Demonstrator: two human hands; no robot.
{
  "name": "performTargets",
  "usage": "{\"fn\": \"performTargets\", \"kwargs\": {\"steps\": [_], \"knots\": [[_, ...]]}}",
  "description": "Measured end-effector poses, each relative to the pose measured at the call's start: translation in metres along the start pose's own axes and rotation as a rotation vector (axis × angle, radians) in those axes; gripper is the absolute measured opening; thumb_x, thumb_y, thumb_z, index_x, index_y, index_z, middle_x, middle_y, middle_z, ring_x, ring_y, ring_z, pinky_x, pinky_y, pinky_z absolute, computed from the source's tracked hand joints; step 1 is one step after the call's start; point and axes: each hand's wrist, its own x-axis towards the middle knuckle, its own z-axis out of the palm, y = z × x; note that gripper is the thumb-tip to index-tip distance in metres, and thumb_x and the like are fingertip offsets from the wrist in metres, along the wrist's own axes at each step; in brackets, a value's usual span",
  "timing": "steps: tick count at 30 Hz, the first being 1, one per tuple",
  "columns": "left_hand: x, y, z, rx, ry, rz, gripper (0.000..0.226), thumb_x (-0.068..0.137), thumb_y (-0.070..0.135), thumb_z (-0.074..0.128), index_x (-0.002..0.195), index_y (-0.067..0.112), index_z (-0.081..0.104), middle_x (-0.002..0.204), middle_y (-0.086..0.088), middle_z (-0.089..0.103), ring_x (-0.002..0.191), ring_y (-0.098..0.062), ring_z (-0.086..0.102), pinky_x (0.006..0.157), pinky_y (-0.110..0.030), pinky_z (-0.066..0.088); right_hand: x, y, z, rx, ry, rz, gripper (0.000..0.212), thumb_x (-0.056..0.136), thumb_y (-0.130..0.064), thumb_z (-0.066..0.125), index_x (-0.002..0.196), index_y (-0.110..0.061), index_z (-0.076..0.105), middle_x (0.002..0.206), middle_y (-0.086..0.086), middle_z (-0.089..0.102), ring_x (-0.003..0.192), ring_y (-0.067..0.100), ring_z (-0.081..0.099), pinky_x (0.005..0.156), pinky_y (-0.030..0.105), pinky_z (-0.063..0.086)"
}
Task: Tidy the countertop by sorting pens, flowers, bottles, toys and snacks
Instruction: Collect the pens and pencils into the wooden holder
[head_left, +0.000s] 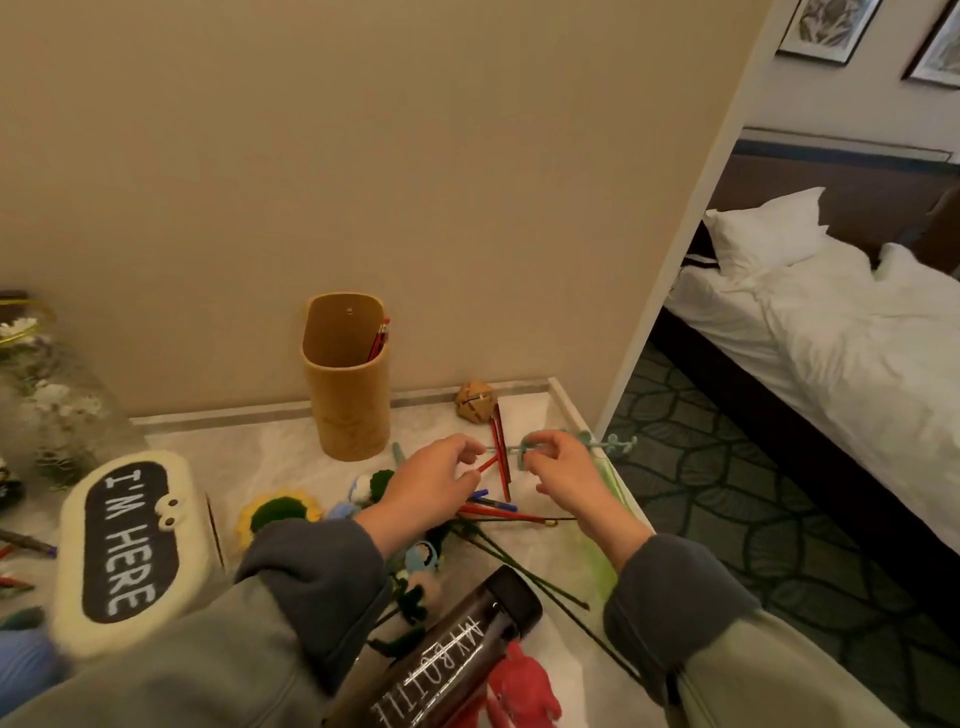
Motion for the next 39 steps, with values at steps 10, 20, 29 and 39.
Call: {"fn": "performTargets", "kwargs": {"steps": [10, 20, 29, 39], "knots": [[0.060, -0.004, 0.020, 0.431, -0.166, -0.045, 0.052, 0.090, 0.036, 0.055, 0.139, 0.030, 0.039, 0.123, 0.003, 0.063, 0.112, -0.020, 0.058, 0.094, -0.038, 0.049, 0.071, 0.004, 0.018, -0.243, -0.197, 0.132, 0.045, 0.091, -0.027, 0.058, 0.129, -0.009, 0.043, 0.109, 0.014, 0.062, 0.085, 0.025, 0.067, 0.067, 0.037, 0.059], [0.083, -0.019, 0.034, 0.410, -0.169, -0.047, 0.055, 0.088, 0.032, 0.056, 0.140, 0.027, 0.037, 0.111, -0.002, 0.069, 0.107, -0.024, 0.060, 0.092, -0.037, 0.049, 0.089, 0.008, 0.026, -0.104, -0.242, 0.216, 0.028, 0.087, -0.014, 0.068, 0.102, -0.016, 0.044, 0.086, 0.014, 0.066, 0.054, 0.022, 0.066, 0.056, 0.041, 0.061], [0.081, -0.012, 0.022, 0.398, -0.038, -0.114, 0.040, 0.097, 0.020, 0.040, 0.137, 0.024, 0.049, 0.129, -0.002, 0.062, 0.122, -0.022, 0.053, 0.113, -0.040, 0.032, 0.075, -0.009, 0.009, 0.383, -0.181, 0.303, 0.036, 0.088, 0.005, 0.063, 0.116, -0.009, 0.044, 0.091, 0.019, 0.065, 0.061, 0.022, 0.069, 0.048, 0.032, 0.057], [0.060, 0.008, -0.005, -0.263, 0.064, -0.224, 0.022, 0.100, 0.019, 0.036, 0.113, 0.015, 0.053, 0.088, -0.004, 0.066, 0.081, -0.019, 0.067, 0.083, -0.042, 0.056, 0.028, -0.041, 0.007, 0.527, -0.239, 0.149, 0.037, 0.086, 0.007, 0.063, 0.119, -0.006, 0.053, 0.090, 0.021, 0.071, 0.070, 0.024, 0.071, 0.061, 0.033, 0.061]]}}
